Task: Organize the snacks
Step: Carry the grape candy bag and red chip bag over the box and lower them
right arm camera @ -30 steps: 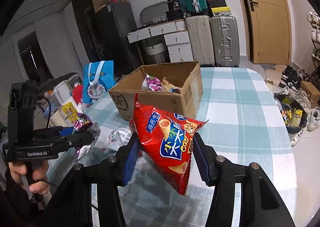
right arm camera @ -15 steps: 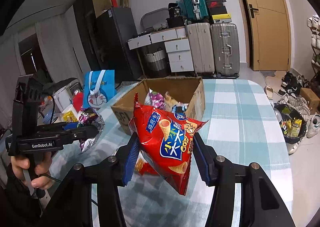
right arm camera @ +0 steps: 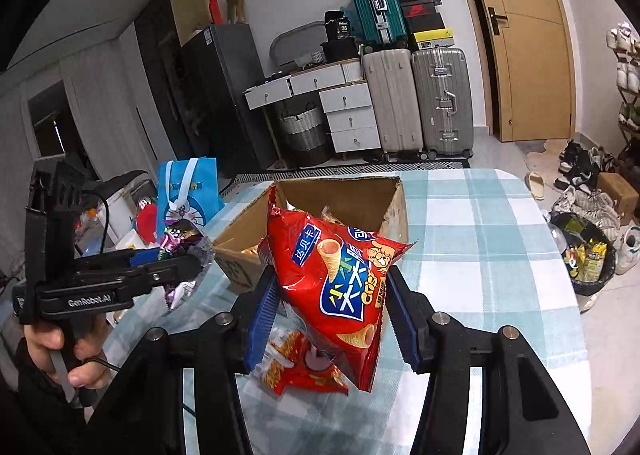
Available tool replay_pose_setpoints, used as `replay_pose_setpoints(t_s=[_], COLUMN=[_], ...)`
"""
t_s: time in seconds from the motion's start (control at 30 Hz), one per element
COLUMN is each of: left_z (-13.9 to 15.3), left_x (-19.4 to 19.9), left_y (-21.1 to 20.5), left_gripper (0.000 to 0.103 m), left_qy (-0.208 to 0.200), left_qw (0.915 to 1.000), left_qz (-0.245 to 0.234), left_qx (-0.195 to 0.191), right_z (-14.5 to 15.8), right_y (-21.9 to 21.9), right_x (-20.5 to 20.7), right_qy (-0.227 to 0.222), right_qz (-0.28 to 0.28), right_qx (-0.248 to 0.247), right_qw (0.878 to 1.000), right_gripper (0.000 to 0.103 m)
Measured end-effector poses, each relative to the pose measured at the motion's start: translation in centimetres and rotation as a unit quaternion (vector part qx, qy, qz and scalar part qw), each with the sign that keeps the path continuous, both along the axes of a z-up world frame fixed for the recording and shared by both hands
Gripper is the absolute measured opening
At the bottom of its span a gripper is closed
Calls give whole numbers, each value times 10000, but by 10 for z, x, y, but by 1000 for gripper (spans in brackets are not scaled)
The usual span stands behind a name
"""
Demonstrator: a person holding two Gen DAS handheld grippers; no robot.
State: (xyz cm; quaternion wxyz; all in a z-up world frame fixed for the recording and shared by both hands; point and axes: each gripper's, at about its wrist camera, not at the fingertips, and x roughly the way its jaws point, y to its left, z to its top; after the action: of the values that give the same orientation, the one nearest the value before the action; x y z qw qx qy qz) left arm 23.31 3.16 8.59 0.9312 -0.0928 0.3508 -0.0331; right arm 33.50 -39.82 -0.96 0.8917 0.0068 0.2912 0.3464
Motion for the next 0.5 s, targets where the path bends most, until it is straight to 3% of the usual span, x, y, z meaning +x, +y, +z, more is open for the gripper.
replay_pose_setpoints(t_s=[0.5], left_z=[-1], left_x=[57], left_y=[25], left_gripper=[51], left_qy=[74], left_qw=[9997], left_qz=[206], left_qx=[100], right_z=[2], right_y=[31], right_x=[52], right_qy=[35], right_qz=[-120], right_qx=[-113], right_qw=[9999], right_gripper=[53])
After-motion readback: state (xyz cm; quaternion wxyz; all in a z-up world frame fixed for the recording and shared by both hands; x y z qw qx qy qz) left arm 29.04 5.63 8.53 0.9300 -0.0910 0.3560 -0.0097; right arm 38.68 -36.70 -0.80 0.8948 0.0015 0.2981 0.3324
